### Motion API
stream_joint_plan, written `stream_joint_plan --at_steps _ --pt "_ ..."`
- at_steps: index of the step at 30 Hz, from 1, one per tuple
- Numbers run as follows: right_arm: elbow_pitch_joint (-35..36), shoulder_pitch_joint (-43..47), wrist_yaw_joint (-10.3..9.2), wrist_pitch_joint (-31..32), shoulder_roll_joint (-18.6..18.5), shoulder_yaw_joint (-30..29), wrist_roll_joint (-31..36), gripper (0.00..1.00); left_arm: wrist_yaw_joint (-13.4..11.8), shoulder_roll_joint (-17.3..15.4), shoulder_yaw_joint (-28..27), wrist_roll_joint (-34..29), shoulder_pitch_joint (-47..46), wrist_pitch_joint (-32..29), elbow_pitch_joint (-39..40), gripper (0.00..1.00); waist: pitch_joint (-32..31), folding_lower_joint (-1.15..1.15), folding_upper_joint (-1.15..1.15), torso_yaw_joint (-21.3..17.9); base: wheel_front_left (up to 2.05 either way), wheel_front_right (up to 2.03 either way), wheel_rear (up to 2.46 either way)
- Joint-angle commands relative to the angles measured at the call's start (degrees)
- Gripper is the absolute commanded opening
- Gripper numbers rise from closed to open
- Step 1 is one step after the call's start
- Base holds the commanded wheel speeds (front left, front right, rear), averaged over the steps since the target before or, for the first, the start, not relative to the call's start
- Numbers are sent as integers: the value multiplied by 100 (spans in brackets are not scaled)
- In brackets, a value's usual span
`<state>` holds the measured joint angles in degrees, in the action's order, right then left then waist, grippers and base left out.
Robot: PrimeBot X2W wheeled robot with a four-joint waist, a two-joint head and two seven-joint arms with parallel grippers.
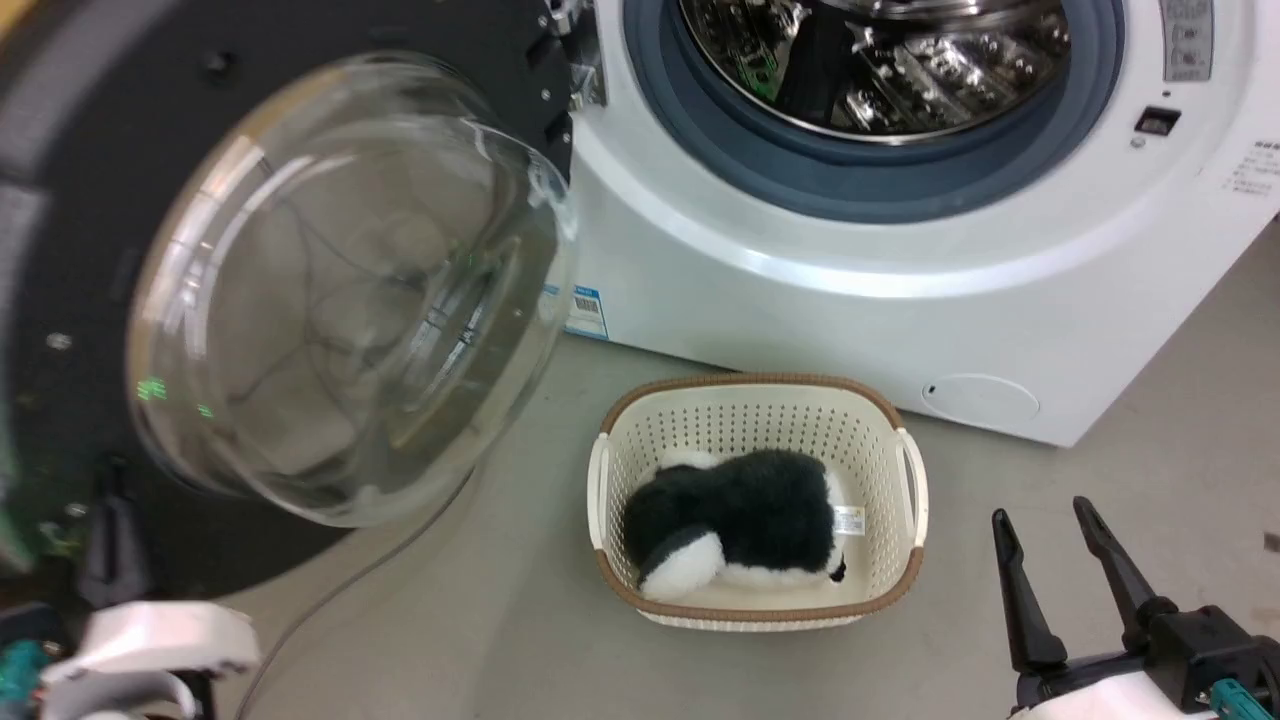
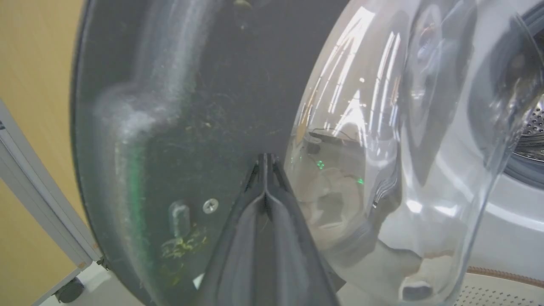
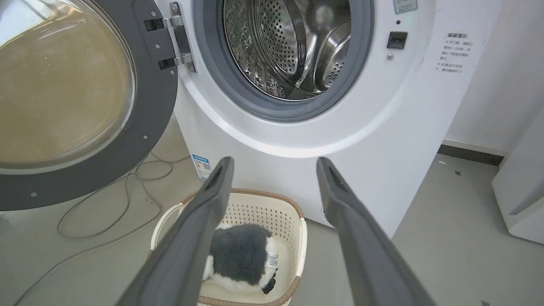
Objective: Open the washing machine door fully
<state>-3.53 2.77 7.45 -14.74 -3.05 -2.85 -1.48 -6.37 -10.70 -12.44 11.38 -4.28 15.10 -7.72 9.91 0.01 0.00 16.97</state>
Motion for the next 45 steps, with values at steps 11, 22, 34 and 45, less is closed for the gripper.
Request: stream_joint_plan --at_steps 11,22,34,45 --pt "29 -268 3 -26 -68 -11 83 100 125 -98 -935 -70 -748 -10 -610 0 281 -1 0 -98 0 0 0" --pt "27 -396 3 -26 -89 -11 104 100 249 -252 -1324 -328 -1354 -10 -1395 0 386 -1 0 -214 0 0 0" --pt "-29 -312 3 -26 -55 -40 86 100 376 -128 -1522 -558 -1340 -10 -1494 0 107 -1 0 -310 0 0 0" --pt "-26 -64 3 -26 2 -98 65 100 578 261 -1378 -829 -801 -10 -719 0 -424 -1 0 -320 0 0 0"
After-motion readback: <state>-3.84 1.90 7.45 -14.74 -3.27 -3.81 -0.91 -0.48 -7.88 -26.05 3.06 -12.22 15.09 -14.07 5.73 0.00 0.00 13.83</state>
